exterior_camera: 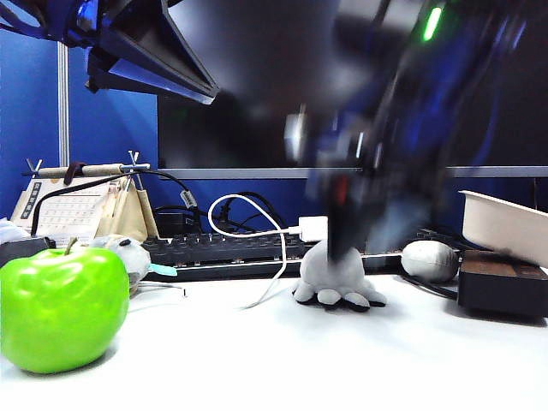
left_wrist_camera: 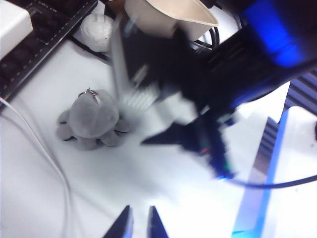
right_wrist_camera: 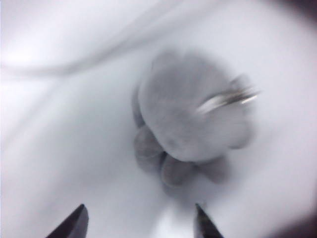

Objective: Place the tilting octopus upright.

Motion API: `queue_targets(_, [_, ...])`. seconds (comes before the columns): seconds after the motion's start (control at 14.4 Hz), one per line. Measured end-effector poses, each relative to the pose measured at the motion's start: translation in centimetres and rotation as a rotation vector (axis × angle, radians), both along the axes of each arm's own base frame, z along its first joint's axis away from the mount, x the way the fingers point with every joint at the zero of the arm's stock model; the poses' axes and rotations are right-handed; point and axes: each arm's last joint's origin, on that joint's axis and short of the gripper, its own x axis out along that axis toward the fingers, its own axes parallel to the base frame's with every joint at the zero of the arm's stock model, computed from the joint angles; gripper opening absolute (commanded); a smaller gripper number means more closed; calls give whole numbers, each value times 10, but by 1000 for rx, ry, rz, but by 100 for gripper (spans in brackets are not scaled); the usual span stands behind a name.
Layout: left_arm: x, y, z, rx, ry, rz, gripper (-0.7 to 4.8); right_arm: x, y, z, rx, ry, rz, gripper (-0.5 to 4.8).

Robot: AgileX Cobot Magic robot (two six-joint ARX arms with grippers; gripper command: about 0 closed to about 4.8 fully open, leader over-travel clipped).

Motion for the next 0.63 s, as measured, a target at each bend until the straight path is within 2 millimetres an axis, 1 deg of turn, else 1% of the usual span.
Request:
queue_targets(0.07, [0, 0, 0, -7, 19, 13, 51, -5, -4, 14, 24, -27, -4, 250])
queue_targets(0.14, [-1, 0, 1, -14, 30, 20, 47, -11, -9, 24, 45, -37, -17, 196])
queue_targets(0.21, [-5, 3, 7, -39, 35, 19, 47, -27, -20, 42, 67, -38, -30, 176])
queue_targets(0.28, [-9, 4, 11, -56, 28, 7, 36, -34, -24, 50, 77, -40, -26, 154])
queue_targets(0.35, [-14, 6, 17, -77, 15, -6, -6, -42, -28, 56, 85, -41, -15, 103])
queue_targets(0.42, [-27, 13, 32, -118, -38, -20, -6, -60, -36, 68, 99, -23, 0, 20])
queue_targets(0.49, [-35, 18, 40, -135, -65, -22, -6, -70, -39, 74, 121, -22, 3, -1])
queue_targets(0.56, [-54, 28, 50, -145, -83, -23, -6, -87, -40, 82, 149, -12, 27, -1])
queue_targets(0.63, [-67, 35, 56, -147, -87, -24, -6, -98, -39, 84, 157, 3, 52, -1])
